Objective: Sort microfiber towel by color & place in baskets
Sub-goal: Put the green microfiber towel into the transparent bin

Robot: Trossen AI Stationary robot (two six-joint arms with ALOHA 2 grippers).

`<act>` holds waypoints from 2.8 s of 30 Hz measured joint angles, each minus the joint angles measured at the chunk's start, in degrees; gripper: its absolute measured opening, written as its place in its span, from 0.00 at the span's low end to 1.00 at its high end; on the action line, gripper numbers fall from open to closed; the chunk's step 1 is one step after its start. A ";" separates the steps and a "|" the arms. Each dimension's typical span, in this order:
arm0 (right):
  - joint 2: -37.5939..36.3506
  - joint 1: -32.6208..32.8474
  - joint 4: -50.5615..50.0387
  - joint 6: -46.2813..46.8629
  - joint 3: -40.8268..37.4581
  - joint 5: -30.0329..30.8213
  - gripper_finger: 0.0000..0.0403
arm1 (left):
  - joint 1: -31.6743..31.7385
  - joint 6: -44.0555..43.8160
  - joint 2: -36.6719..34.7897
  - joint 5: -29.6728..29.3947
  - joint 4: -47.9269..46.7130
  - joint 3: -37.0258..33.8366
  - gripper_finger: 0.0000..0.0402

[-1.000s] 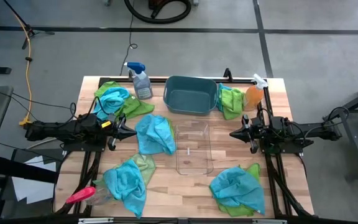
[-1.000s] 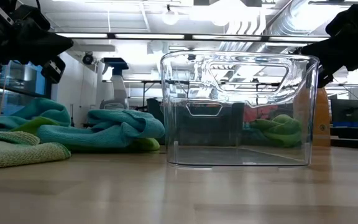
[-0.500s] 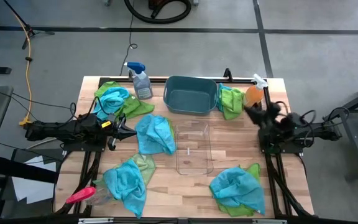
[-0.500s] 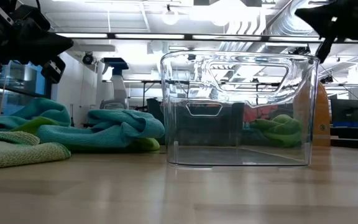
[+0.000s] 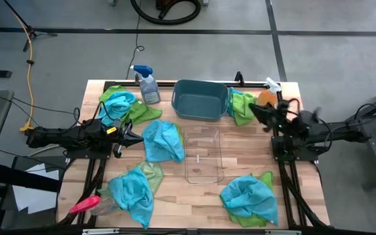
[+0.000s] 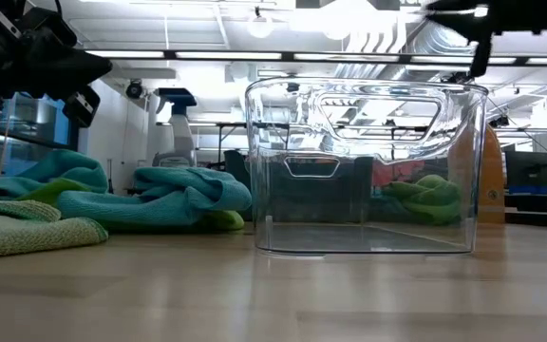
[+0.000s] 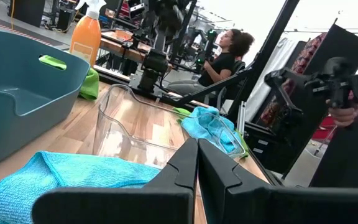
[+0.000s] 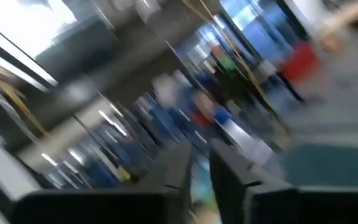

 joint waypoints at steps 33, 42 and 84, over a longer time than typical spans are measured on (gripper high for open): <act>53.01 -18.14 -66.39 47.80 22.54 7.53 0.62 | -0.01 0.00 -0.01 0.00 0.00 0.00 0.00; 58.08 -20.06 -63.96 45.17 22.54 8.01 0.59 | -0.01 0.00 0.00 0.00 0.00 0.00 0.00; 23.02 -9.35 -14.11 0.61 23.17 4.47 0.00 | 0.00 0.02 0.00 0.00 0.00 0.02 0.00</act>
